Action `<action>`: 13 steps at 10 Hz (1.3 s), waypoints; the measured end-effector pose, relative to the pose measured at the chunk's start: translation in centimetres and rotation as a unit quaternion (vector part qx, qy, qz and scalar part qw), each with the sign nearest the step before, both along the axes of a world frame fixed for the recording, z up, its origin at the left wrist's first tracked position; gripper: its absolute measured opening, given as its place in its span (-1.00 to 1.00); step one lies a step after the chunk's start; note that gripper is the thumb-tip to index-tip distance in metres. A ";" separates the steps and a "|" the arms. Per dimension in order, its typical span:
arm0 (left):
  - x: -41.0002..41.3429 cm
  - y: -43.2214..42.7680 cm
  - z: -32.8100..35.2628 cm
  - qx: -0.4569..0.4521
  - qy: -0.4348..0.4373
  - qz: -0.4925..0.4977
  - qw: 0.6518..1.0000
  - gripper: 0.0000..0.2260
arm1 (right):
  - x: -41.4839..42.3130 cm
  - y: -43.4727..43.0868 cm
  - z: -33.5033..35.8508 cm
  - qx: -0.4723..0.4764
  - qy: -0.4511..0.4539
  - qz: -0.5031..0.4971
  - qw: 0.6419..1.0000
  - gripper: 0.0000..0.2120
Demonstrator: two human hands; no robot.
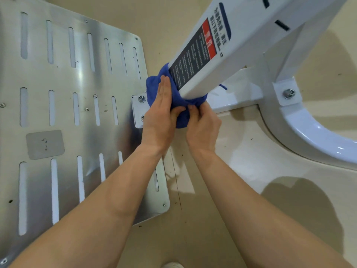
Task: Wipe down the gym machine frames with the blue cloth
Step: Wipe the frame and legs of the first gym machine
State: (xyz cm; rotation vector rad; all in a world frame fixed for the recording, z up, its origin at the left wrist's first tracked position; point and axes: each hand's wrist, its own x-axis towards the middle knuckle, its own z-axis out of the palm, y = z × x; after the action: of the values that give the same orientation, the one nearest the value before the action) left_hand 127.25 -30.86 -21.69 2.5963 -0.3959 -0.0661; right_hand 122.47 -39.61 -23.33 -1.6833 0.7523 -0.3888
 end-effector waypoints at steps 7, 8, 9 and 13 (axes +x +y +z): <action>0.3 -2.3 7.7 -0.255 0.232 0.096 0.934 -0.62 | -2.7 -3.0 13.4 -0.282 -0.063 0.097 0.952 -0.76; 1.1 -3.8 8.4 -0.300 0.239 0.136 0.913 -0.64 | 0.6 -5.3 16.3 -0.449 -0.106 0.148 0.875 -0.80; 1.5 -5.1 9.1 -0.310 0.204 0.146 0.917 -0.62 | 4.1 -7.9 19.1 -0.585 -0.036 0.205 0.784 -0.77; 3.3 -2.0 3.5 -0.054 0.263 0.048 0.962 -0.55 | 10.2 -6.3 16.4 -0.736 0.295 0.447 0.413 -0.40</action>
State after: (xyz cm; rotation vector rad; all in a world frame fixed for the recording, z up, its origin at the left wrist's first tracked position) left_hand 130.55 -32.84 -18.14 2.3632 -0.0757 -0.6654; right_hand 132.69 -45.90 -6.95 -3.6702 -0.5513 0.6716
